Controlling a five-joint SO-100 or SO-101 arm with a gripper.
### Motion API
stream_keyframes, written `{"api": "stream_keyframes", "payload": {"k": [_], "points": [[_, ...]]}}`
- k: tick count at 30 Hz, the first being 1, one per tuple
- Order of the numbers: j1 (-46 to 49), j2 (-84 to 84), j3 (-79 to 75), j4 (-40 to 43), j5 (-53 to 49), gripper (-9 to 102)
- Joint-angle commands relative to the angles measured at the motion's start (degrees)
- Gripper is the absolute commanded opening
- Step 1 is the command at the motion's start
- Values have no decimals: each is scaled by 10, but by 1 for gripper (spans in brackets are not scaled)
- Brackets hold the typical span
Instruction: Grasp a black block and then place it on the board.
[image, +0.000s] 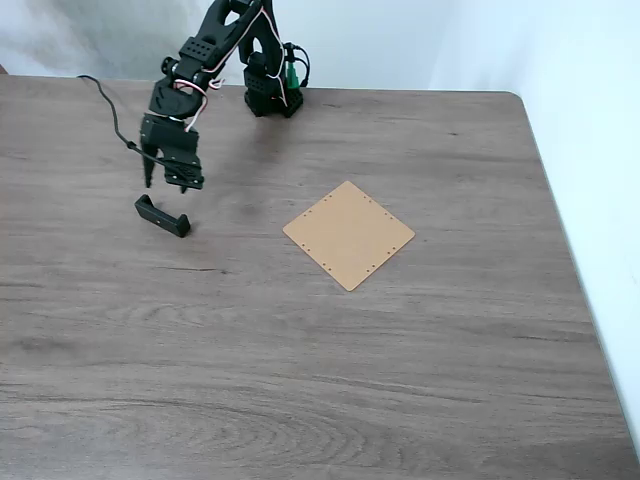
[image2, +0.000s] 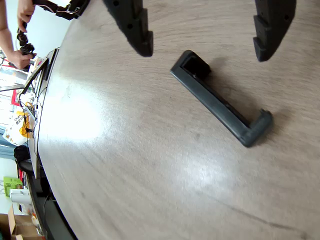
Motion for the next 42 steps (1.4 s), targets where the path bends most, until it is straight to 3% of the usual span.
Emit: {"api": "stream_keyframes", "payload": {"k": [1,7,42], "points": [[20,4,-32,16,-36,28],[45,-29,-48,12,-75,28],[55,-250,-253,60,-85,26]]}}
